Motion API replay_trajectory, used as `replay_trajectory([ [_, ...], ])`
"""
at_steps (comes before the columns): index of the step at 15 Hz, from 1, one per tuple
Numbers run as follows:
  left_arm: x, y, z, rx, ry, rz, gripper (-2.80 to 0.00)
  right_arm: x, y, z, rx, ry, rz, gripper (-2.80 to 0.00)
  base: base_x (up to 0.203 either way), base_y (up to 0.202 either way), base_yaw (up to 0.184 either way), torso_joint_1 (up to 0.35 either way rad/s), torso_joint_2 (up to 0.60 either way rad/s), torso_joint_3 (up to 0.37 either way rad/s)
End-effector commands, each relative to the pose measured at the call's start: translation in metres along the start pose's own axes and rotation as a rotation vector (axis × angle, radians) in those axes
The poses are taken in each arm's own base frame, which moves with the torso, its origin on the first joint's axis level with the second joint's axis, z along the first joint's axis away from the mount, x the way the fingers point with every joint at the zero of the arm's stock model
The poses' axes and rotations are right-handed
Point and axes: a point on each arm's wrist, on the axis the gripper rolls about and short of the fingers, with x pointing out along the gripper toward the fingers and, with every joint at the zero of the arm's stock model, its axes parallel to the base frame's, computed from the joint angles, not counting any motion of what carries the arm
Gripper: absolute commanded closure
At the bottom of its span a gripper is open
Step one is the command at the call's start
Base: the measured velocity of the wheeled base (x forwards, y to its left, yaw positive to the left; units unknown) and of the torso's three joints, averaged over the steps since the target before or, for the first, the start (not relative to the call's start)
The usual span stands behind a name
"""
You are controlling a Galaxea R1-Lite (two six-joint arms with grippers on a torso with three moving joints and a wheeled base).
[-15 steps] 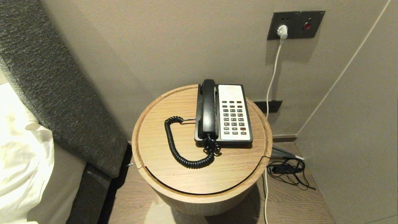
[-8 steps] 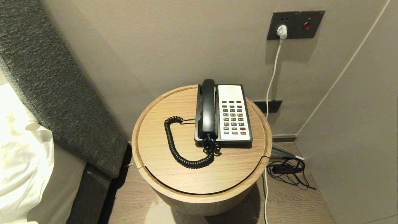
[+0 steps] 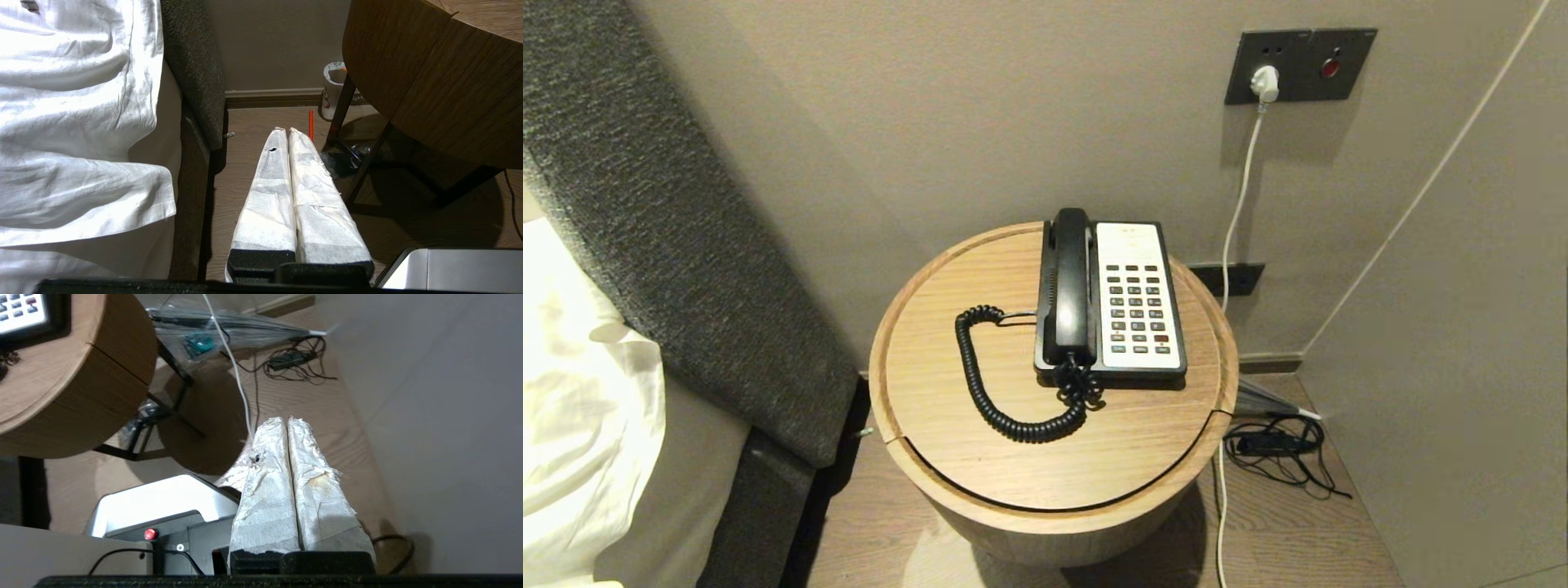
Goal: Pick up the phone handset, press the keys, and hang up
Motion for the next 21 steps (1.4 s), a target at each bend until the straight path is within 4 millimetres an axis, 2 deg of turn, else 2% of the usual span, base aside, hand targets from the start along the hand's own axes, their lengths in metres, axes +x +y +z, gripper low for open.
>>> replay_trajectory([
  [1,0.000,0.000,0.000,0.000,0.002,-0.001,0.00,-0.005,0.000,-0.012,0.004,-0.022,-0.004,0.00,0.000,0.000,0.000,0.000,0.00,0.000],
  [4,0.000,0.000,0.000,0.000,0.002,0.000,0.00,-0.002,-0.005,-0.035,-0.005,-0.091,0.025,0.00,0.000,0.000,0.000,0.000,0.00,0.000],
  [6,0.000,0.000,0.000,0.001,0.002,-0.001,0.00,0.010,-0.003,-0.048,-0.003,-0.113,0.018,0.00,0.000,0.000,0.000,0.000,0.00,0.000],
  [8,0.000,0.000,0.000,0.002,0.004,0.001,0.00,0.031,-0.002,-0.055,-0.001,-0.156,0.019,0.00,0.000,0.000,0.000,0.000,0.00,0.000],
  [10,0.000,0.000,0.000,0.002,0.002,0.001,0.00,0.065,0.001,-0.058,0.008,-0.246,0.023,0.00,0.000,0.000,0.000,0.000,0.00,0.000],
  [13,0.000,0.000,0.000,0.002,0.002,-0.001,0.00,0.113,0.001,-0.085,-0.021,-0.240,0.043,0.00,0.000,0.000,0.000,0.000,0.00,0.000],
  [16,0.000,0.000,0.000,0.002,0.002,-0.001,0.00,0.135,0.001,-0.105,-0.106,-0.220,0.085,0.00,0.000,0.000,0.000,0.000,0.00,0.000],
  [18,0.000,0.000,0.000,0.002,0.002,0.001,0.00,0.147,0.001,-0.112,-0.143,-0.302,0.099,0.00,0.000,0.000,0.000,0.000,0.00,0.000],
  [19,0.000,0.000,0.000,0.000,0.002,0.001,0.00,0.150,0.001,-0.113,-0.162,-0.338,0.125,0.00,0.000,0.000,0.000,0.000,0.00,0.000],
  [21,0.000,0.000,0.000,0.000,0.002,0.000,0.00,0.152,0.000,-0.121,-0.195,-0.260,0.137,0.00,0.000,0.000,0.000,0.000,0.00,0.000],
])
